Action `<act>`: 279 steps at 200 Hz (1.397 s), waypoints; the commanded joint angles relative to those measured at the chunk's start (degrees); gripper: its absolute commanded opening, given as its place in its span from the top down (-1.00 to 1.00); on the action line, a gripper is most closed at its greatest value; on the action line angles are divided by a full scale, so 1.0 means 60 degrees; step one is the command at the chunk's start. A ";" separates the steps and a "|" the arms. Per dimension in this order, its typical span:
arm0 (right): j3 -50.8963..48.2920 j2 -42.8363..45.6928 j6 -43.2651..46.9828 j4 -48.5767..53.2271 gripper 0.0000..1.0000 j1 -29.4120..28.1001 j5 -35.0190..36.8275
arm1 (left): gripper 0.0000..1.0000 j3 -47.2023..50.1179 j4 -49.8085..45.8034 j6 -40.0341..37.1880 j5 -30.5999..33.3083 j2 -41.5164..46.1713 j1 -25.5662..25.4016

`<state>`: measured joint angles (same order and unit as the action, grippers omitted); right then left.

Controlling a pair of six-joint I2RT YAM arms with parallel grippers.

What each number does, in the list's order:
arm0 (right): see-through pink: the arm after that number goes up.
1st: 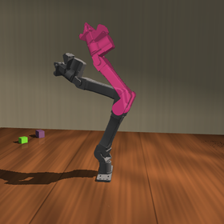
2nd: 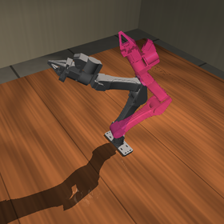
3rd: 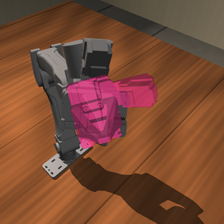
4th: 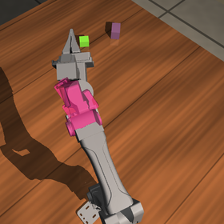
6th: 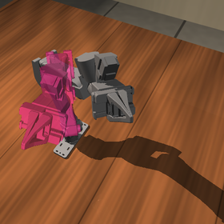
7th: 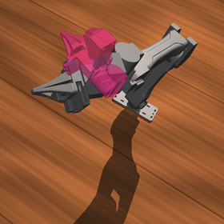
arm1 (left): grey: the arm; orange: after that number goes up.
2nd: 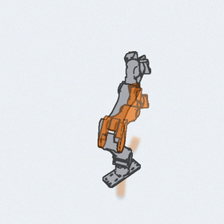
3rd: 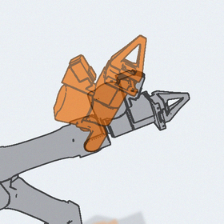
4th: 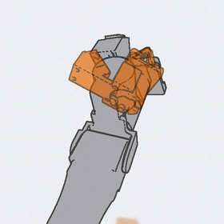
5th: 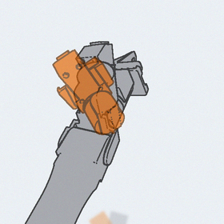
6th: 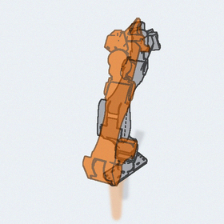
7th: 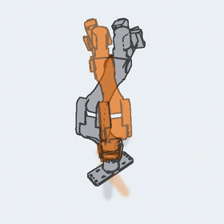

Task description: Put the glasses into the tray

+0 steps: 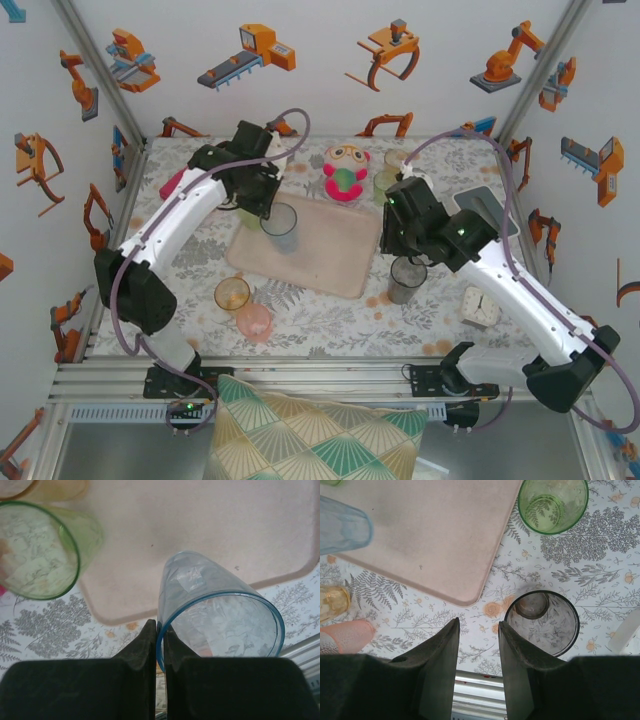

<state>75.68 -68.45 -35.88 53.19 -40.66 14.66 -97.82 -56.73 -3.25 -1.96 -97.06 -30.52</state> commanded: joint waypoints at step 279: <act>-0.0248 0.0140 -0.0012 -0.0102 0.23 0.0231 -0.0158 | 0.81 0.3330 0.2349 -0.0798 0.0023 0.1313 0.2764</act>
<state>73.97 -68.31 -35.14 53.06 -39.55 13.89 -77.38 -43.29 -6.98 -1.26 -88.53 -14.52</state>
